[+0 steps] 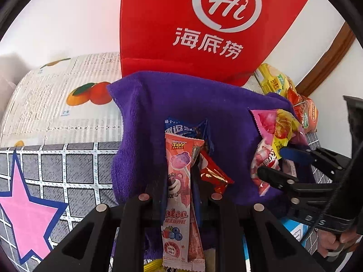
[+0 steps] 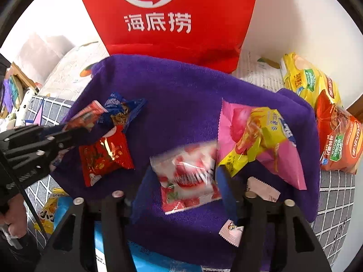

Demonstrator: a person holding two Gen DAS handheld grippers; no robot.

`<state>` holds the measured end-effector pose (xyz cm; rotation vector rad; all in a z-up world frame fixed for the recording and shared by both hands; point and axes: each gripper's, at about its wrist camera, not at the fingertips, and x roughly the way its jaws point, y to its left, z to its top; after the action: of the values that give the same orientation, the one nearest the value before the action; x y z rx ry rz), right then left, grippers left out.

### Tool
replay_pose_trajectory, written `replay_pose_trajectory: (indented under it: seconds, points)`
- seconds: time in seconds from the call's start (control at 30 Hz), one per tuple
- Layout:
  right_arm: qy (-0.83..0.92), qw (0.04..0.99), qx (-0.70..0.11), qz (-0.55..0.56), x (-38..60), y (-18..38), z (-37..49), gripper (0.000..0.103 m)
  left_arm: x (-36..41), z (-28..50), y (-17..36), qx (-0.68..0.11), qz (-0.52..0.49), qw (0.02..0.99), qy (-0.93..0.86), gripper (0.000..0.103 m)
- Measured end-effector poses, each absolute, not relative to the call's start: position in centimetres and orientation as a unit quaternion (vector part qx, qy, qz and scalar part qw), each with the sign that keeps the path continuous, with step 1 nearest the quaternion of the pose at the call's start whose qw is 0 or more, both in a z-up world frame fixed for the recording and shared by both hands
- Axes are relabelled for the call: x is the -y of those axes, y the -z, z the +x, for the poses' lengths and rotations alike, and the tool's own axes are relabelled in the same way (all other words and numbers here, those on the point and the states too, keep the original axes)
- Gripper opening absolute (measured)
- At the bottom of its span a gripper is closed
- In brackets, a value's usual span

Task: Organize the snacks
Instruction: 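Drop the strawberry bag onto the towel with the right tool while the left tool releases the lollipop, then grasp a pink packet beside the tissue box with the right tool while the left tool approaches a pink wrapper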

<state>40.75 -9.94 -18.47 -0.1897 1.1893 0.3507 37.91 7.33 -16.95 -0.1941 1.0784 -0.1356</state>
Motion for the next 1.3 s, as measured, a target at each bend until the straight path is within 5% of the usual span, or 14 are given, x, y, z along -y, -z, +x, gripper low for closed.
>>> replay_pose_trajectory:
  seconds: [0.3,0.5,0.67,1.3]
  points:
    - [-0.156,0.836,-0.520,-0.075,10.7,15.8,39.9,0.063,-7.3,38.0,17.1,-0.513,-0.096,0.851,0.067,0.020]
    - [-0.137,0.853,-0.495,-0.087,11.4,14.3,39.6,0.063,-7.4,38.0,16.7,-0.517,-0.101,0.847,0.069,0.029]
    - [-0.112,0.859,-0.496,-0.058,13.0,13.8,40.2,0.063,-7.4,37.6,15.5,-0.501,-0.101,0.856,0.075,0.047]
    - [-0.093,0.877,-0.468,-0.055,12.0,9.8,35.9,0.072,-6.2,34.9,9.8,-0.461,-0.029,0.887,0.028,0.048]
